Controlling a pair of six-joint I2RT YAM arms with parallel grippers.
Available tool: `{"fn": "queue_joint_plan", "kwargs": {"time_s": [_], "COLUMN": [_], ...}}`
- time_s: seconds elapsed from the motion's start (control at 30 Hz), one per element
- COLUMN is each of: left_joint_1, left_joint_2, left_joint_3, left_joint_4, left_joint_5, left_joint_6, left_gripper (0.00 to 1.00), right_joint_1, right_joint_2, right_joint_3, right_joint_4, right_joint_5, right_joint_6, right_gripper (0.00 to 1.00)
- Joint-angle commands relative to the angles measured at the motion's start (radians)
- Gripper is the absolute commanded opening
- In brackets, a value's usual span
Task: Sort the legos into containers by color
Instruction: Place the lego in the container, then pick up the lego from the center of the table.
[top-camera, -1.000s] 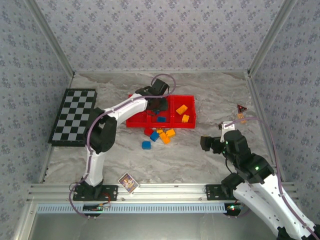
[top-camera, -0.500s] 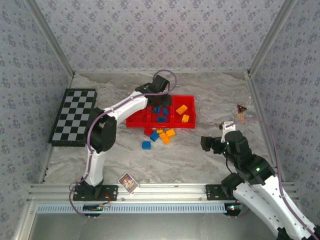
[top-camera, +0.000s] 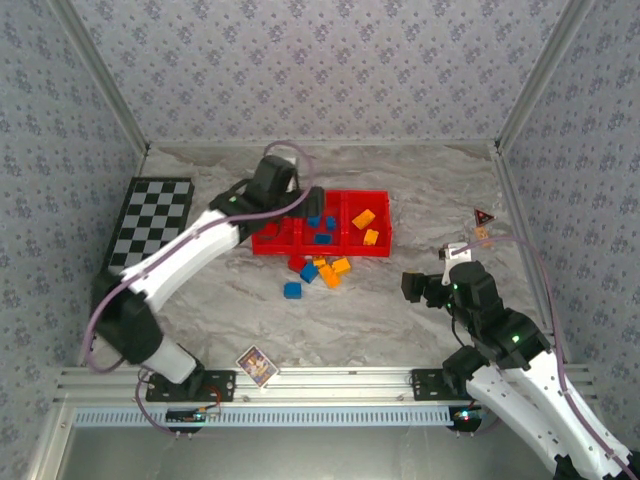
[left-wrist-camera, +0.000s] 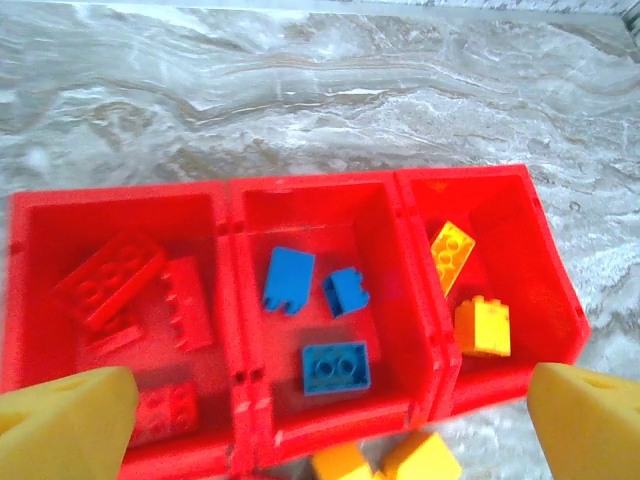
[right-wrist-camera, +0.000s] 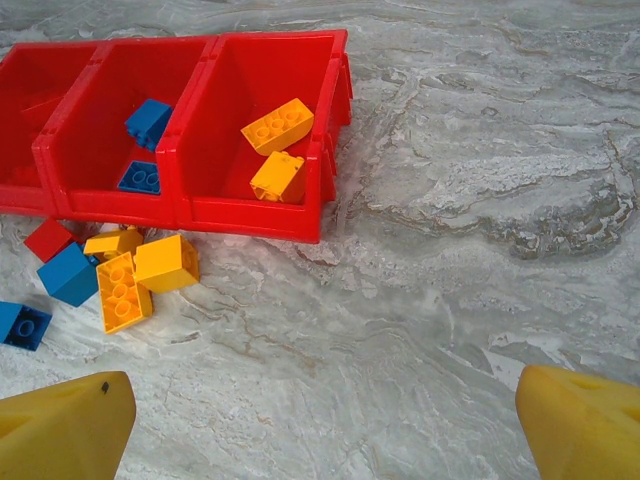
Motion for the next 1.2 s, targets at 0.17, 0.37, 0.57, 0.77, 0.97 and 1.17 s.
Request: {"fn": "queue_joint_plan", "kwargs": {"time_s": [0.17, 0.37, 0.57, 0.77, 0.97, 1.17], "left_joint_1": [-0.068, -0.161, -0.233, -0.293, -0.316, -0.318], "left_joint_2": [-0.314, -0.504, -0.535, -0.448, -0.361, -0.313], "left_joint_3": [-0.332, -0.531, -0.615, -0.632, -0.614, -0.597], "left_joint_4": [-0.004, -0.020, -0.060, -0.083, -0.091, -0.090], "left_joint_5": [-0.098, -0.134, -0.151, -0.162, -0.177, -0.175], "left_joint_6": [-0.058, -0.121, -0.177, -0.283, -0.368, -0.369], "left_gripper": [1.00, 1.00, 1.00, 1.00, 1.00, 1.00], "right_joint_1": [-0.010, -0.011, -0.010, -0.003, 0.014, 0.043], "right_joint_2": [-0.003, -0.002, 0.000, -0.002, -0.002, -0.009], "right_joint_3": [-0.008, -0.010, -0.008, -0.007, -0.004, 0.001], "right_joint_4": [-0.001, -0.002, -0.006, -0.010, -0.017, -0.031], "right_joint_5": [0.022, 0.024, 0.028, 0.039, 0.053, 0.081], "right_joint_6": [0.008, 0.008, 0.010, 0.013, 0.016, 0.020], "right_gripper": [1.00, 1.00, 1.00, 1.00, 1.00, 0.99]}}
